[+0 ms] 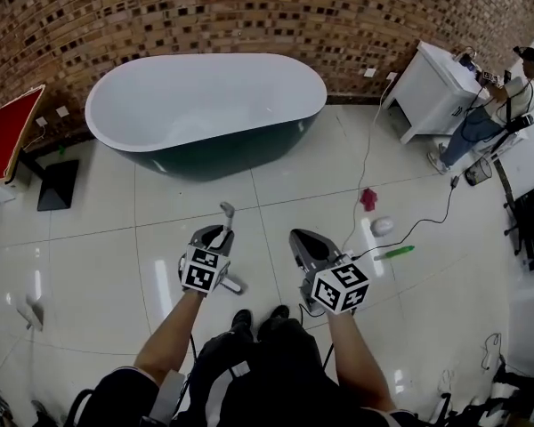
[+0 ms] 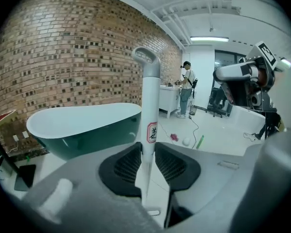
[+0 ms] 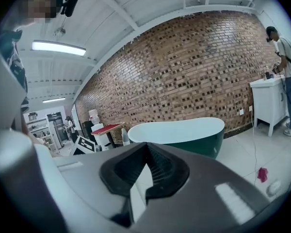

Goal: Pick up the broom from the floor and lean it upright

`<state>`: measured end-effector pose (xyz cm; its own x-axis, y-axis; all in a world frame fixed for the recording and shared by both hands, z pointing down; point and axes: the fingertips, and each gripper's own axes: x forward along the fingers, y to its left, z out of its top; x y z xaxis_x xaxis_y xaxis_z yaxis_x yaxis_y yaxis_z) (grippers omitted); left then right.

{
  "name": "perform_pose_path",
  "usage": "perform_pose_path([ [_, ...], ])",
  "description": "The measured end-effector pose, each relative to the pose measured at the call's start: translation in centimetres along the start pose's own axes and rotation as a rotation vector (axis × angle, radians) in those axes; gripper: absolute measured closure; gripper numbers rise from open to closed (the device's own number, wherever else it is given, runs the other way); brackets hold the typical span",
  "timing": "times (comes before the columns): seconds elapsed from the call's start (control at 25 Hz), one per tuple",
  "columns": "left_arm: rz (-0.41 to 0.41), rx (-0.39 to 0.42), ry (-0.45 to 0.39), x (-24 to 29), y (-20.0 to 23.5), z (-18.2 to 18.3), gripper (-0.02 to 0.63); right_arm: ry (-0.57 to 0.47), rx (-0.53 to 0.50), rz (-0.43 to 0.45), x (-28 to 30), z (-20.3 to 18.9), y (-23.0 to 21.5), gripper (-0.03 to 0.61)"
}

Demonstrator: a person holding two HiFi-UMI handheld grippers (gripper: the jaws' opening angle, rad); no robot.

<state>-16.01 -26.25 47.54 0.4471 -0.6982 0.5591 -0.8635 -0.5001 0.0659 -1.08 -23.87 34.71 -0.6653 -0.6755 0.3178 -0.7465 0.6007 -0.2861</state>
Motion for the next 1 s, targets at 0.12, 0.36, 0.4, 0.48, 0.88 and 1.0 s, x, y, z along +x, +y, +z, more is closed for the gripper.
perform_pose_path([
  [0.12,0.039,-0.043,-0.007,1.2,1.0,1.3,0.522,0.001,-0.005,0.052,2.3,1.1,-1.5,0.577],
  [0.36,0.134,-0.152,0.008,4.8,2.6,4.2,0.522,0.021,-0.032,0.186,7.1,3.9,-5.5,0.577],
  [0.4,0.154,-0.167,0.016,5.6,2.9,4.8,0.522,0.029,-0.033,0.210,7.7,4.5,-6.3,0.577],
  [0.48,0.188,-0.194,0.026,7.5,3.3,6.5,0.522,0.038,-0.024,0.246,8.7,5.8,-8.4,0.577],
  [0.88,0.285,-0.325,0.045,14.0,4.8,10.9,0.522,0.061,0.002,0.384,12.7,8.7,-14.6,0.577],
  [1.0,0.281,-0.344,0.048,15.4,5.4,11.6,0.522,0.057,0.006,0.393,14.0,9.6,-15.6,0.577],
])
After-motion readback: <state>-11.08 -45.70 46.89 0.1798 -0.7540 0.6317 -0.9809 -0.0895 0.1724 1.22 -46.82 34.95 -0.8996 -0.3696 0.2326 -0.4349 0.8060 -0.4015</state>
